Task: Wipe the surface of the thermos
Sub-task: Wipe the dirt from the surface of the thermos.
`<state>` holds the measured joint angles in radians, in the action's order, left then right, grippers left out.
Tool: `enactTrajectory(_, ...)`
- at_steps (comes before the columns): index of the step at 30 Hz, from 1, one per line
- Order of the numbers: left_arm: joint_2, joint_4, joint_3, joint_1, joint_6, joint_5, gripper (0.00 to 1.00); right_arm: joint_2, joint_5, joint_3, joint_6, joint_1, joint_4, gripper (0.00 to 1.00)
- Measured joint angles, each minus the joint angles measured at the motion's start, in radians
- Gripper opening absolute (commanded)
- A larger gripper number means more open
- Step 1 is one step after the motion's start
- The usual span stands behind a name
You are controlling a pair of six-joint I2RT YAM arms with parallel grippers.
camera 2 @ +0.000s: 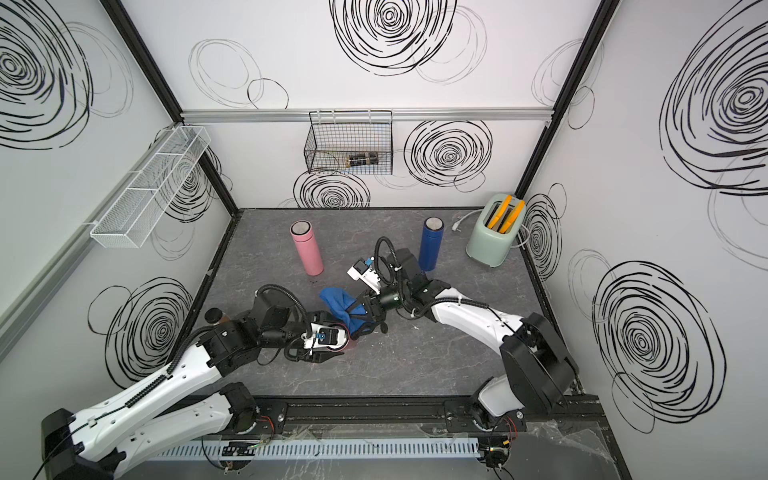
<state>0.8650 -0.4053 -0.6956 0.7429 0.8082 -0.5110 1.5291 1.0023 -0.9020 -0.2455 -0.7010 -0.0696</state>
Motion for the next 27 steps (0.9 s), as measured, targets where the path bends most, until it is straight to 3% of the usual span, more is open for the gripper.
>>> enactTrajectory(7,-0.01,-0.044,-0.002,0.0,0.049,-0.072,0.0,0.284,-0.085,0.039,0.023,0.01,-0.072,0.0)
enactTrajectory(11,-0.01,-0.058,-0.004,-0.006,0.061,-0.097,0.0,0.347,-0.127,0.04,0.037,0.01,-0.074,0.0)
enactTrajectory(19,-0.01,-0.065,-0.004,-0.025,0.087,-0.129,0.0,0.248,-0.142,0.018,0.094,-0.002,0.036,0.0)
enactTrajectory(27,-0.006,-0.057,-0.002,-0.032,0.109,-0.128,0.0,0.099,0.002,-0.156,0.178,-0.044,0.12,0.0)
